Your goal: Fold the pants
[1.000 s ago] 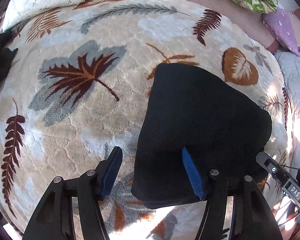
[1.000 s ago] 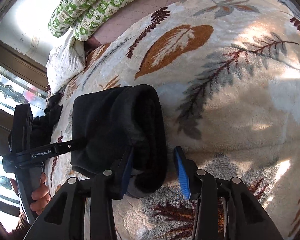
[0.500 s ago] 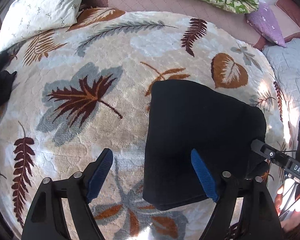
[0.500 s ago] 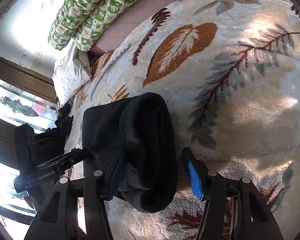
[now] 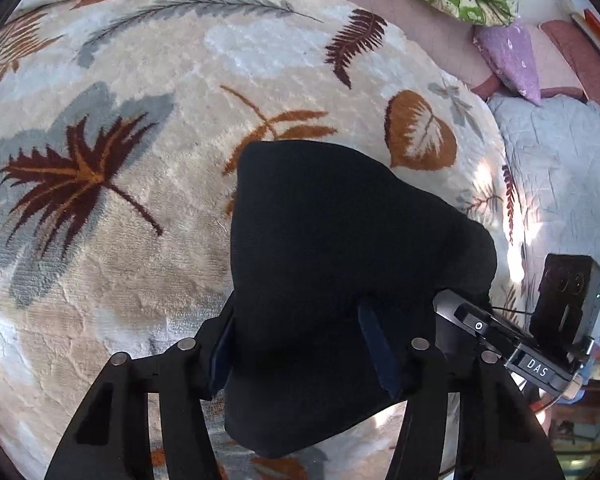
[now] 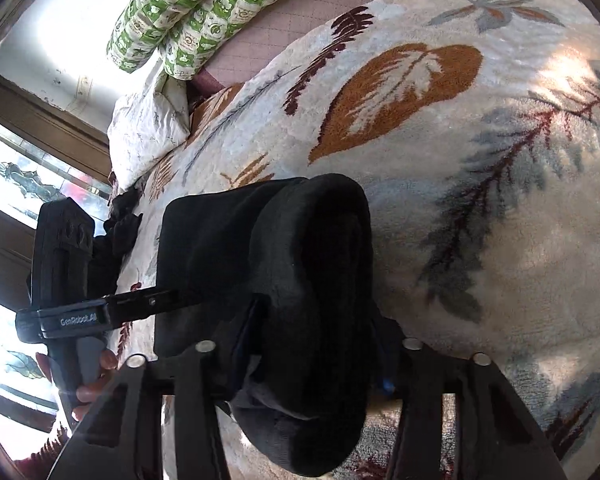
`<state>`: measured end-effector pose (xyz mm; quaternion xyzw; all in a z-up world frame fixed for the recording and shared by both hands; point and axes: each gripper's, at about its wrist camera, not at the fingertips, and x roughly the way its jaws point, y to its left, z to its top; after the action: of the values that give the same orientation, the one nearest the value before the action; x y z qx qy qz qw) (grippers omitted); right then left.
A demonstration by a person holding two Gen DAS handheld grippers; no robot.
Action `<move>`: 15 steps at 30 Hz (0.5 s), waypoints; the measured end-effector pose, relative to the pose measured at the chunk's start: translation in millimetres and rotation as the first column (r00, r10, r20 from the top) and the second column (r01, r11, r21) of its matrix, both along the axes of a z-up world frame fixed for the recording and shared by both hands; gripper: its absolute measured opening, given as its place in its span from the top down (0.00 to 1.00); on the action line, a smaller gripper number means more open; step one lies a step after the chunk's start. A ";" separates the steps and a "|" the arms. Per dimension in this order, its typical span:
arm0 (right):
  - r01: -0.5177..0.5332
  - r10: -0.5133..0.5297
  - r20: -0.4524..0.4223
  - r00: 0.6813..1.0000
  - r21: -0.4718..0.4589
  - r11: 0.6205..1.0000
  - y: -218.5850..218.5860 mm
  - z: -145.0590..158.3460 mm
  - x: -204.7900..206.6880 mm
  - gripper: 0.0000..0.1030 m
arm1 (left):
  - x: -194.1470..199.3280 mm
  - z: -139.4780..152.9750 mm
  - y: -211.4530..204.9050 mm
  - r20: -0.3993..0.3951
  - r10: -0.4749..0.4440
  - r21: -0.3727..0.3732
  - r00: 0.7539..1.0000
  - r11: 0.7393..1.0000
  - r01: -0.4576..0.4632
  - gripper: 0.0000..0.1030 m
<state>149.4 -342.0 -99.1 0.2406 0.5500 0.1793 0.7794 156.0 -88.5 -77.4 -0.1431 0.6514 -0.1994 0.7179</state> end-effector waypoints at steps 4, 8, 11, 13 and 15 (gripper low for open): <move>0.057 -0.058 0.006 0.998 0.073 0.996 -8.6 3.6 -10.5 0.70 | -1.5 4.9 22.5 -0.031 0.016 -0.100 0.999 0.995 -0.019 0.72; 0.050 -0.055 0.042 0.998 0.123 0.991 7.5 24.8 -21.7 0.73 | -5.0 21.1 53.0 -0.023 0.040 -0.127 0.999 0.991 -0.042 0.74; 0.023 -0.032 0.055 0.998 0.145 0.989 31.6 42.2 -25.4 0.73 | -12.3 38.7 86.2 -0.002 0.060 -0.118 0.998 0.991 -0.060 0.74; 0.006 -0.016 0.056 0.998 0.174 0.985 49.5 51.1 -28.7 0.73 | -18.5 52.9 102.6 0.009 0.073 -0.116 0.997 0.991 -0.072 0.74; -0.019 0.006 0.064 0.998 0.211 0.977 68.3 58.2 -34.9 0.73 | -28.1 63.9 130.6 0.024 0.091 -0.104 0.996 0.991 -0.088 0.73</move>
<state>114.5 -273.7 -40.9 0.3129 0.5043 0.2491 0.7653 127.9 42.1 -13.5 -0.2059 0.6229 -0.2023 0.7271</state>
